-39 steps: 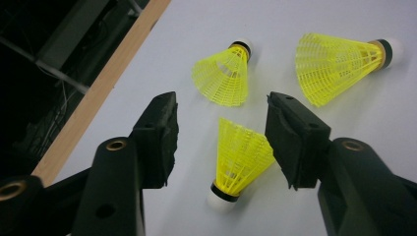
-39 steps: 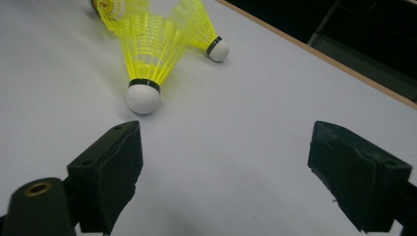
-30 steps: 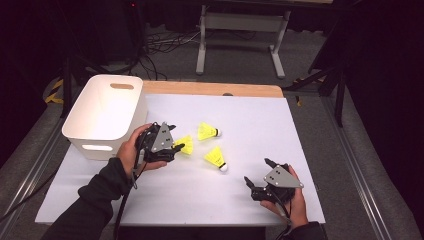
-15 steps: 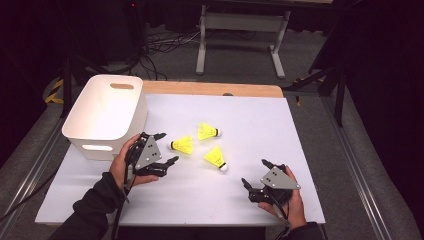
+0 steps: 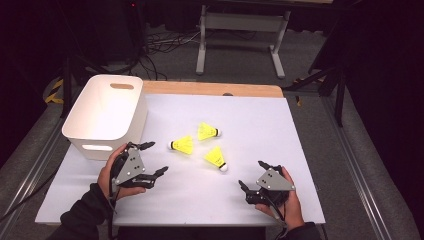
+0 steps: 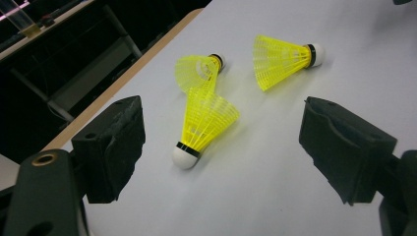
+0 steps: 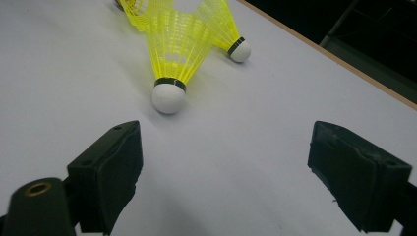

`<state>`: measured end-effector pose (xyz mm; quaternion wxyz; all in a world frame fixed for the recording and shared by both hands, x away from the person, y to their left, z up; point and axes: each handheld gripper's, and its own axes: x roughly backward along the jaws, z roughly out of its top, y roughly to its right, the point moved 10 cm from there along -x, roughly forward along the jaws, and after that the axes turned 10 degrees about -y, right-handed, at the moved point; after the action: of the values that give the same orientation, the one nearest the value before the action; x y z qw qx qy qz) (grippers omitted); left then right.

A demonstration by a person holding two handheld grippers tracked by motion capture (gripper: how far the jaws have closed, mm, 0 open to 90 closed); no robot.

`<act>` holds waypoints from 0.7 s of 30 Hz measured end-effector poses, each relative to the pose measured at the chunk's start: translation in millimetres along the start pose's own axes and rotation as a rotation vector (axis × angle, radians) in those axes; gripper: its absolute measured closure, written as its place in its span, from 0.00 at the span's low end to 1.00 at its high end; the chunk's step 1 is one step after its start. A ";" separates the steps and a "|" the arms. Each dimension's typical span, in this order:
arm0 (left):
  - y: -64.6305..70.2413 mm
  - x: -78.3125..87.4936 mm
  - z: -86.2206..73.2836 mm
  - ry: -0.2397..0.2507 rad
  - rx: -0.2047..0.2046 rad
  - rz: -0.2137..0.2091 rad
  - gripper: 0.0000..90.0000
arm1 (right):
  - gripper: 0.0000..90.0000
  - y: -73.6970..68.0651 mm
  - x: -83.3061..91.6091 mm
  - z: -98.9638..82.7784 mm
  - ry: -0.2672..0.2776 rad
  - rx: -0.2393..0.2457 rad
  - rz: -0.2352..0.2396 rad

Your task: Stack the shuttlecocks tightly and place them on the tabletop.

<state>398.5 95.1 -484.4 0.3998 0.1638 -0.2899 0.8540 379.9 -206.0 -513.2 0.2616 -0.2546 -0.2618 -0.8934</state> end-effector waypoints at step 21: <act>6.6 33.4 -51.3 0.013 0.110 -0.014 0.14 | 0.16 -4.8 -0.8 3.0 0.001 0.002 0.005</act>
<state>369.9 143.4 -509.6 0.3979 0.1819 -0.2385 0.8670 378.5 -200.5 -513.0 0.2645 -0.2545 -0.2618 -0.8926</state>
